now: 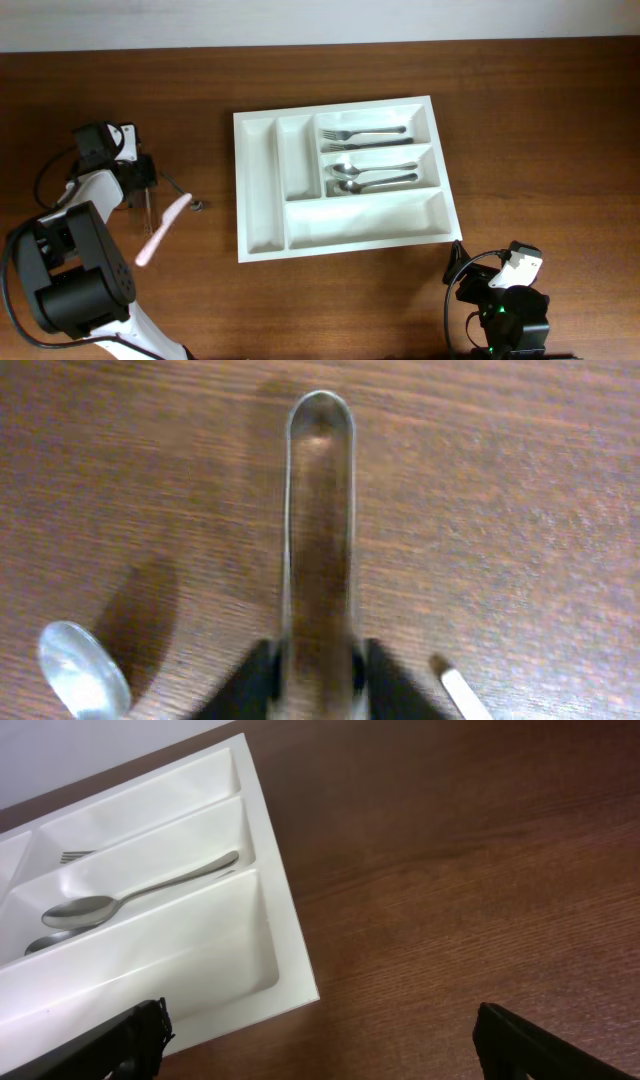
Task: Pack container
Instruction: 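Lower the left gripper onto the silver tongs and close on them, then carry the tongs over the tray's lower compartment with the left gripper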
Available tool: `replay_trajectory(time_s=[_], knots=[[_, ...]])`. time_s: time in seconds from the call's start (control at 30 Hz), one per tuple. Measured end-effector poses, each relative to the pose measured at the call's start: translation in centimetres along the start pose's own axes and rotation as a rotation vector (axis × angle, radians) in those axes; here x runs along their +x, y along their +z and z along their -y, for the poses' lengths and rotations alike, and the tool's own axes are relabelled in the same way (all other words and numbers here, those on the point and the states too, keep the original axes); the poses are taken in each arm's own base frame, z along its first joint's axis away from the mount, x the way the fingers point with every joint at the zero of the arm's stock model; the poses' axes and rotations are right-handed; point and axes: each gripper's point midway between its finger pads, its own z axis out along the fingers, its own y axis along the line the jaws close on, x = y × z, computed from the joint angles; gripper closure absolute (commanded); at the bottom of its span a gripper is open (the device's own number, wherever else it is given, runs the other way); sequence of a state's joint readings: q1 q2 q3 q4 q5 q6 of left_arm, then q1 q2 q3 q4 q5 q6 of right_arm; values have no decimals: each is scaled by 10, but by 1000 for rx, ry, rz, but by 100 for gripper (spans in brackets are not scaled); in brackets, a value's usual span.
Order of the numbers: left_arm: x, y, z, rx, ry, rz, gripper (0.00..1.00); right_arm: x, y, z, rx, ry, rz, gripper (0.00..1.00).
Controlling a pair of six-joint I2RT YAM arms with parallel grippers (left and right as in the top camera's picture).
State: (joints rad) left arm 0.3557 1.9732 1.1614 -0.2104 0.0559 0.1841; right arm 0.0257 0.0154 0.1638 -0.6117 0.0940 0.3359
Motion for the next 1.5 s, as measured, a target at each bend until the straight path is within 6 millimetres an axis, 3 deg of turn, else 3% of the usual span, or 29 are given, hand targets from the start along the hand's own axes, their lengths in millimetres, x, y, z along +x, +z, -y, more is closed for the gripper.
replay_trajectory(time_s=[0.2,0.37,0.43,0.6,0.77,0.87,1.13,1.3,1.5], knots=[[9,2,4,22,-3,-33,52,0,0,0,0,1,0,1],[13,5,5,29,-13,-56,77,0,0,0,0,0,0,1],[14,5,5,27,-18,-64,82,0,0,0,0,0,0,1],[21,-1,7,41,-30,-128,89,0,0,0,0,1,0,1],[27,-9,9,59,-39,-227,91,0,0,0,0,0,0,1],[18,-17,8,62,-40,-245,91,0,0,0,0,0,0,1],[-41,-54,4,53,-24,-162,92,0,0,0,0,0,0,1],[-60,-79,37,85,63,-143,93,0,0,0,0,0,0,1],[-66,-103,120,168,240,-117,98,0,0,0,0,1,0,1]])
